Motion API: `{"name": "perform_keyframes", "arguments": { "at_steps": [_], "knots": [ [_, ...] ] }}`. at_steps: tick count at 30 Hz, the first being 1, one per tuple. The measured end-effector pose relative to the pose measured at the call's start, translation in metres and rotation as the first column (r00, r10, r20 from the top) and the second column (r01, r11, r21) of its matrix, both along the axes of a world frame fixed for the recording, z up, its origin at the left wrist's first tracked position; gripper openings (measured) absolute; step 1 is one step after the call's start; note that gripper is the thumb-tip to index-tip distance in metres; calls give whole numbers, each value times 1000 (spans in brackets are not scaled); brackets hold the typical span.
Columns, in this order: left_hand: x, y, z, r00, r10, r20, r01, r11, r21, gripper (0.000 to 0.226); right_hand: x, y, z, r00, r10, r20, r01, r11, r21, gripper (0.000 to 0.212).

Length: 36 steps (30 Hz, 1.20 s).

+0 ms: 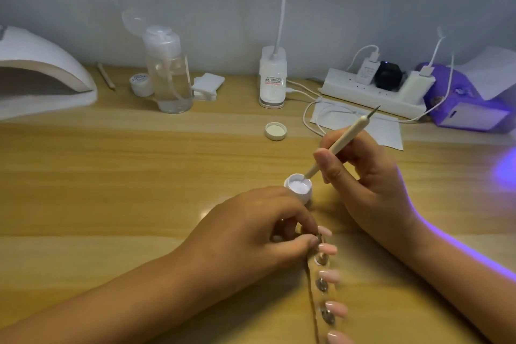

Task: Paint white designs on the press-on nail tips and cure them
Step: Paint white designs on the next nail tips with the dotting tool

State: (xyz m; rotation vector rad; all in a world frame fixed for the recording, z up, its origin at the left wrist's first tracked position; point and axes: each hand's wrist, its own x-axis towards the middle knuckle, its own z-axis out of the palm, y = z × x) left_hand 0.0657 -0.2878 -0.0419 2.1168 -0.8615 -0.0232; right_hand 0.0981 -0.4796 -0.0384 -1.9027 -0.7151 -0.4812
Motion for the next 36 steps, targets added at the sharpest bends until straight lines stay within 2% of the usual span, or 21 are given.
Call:
{"name": "perform_keyframes", "arguments": {
  "at_steps": [7, 12, 14, 17, 20, 22, 24, 29, 31, 33, 36],
  "knots": [
    [0, -3, -3, 995, 25, -97, -29, 999, -38, 13, 1, -1, -2, 999, 21, 26, -19, 995, -98, 5],
    [-2, -5, -3, 990, 60, -130, -65, 997, -32, 15, 1, 0, -2, 1000, 18, 11, -18, 997, -79, 7],
    [-3, -6, -3, 986, 68, -150, -76, 996, -47, 13, 0, 0, -1, 1000, 14, -22, -15, 1000, -11, 2],
    [-3, -7, -3, 970, 73, -230, -100, 989, -107, 9, -3, 0, 6, 992, -5, -123, 26, 985, 171, 0],
    [-2, -5, 0, 926, 14, -378, -116, 961, -249, 7, -5, -6, 17, 951, -27, -306, 135, 932, 336, 12],
    [0, -2, 2, 902, -24, -431, -134, 933, -333, 7, -5, -13, 21, 891, 50, -451, 168, 887, 430, 14],
    [1, 0, 4, 873, -31, -486, -182, 905, -384, 5, -6, -18, 24, 840, 132, -527, 181, 846, 501, 11],
    [4, 1, 4, 849, -13, -528, -245, 876, -416, 8, -16, -17, 14, 820, 197, -538, 171, 813, 557, 15],
    [5, 1, 3, 862, -9, -506, -235, 878, -416, 9, -18, -18, 13, 812, 236, -534, 139, 810, 570, 17],
    [5, 0, 4, 869, -30, -495, -215, 877, -430, 8, -18, -19, 13, 793, 287, -537, 107, 803, 587, 9],
    [6, 2, 3, 878, -37, -478, -193, 886, -423, 8, -17, -21, 8, 747, 350, -565, 71, 803, 592, 18]
  ]
}}
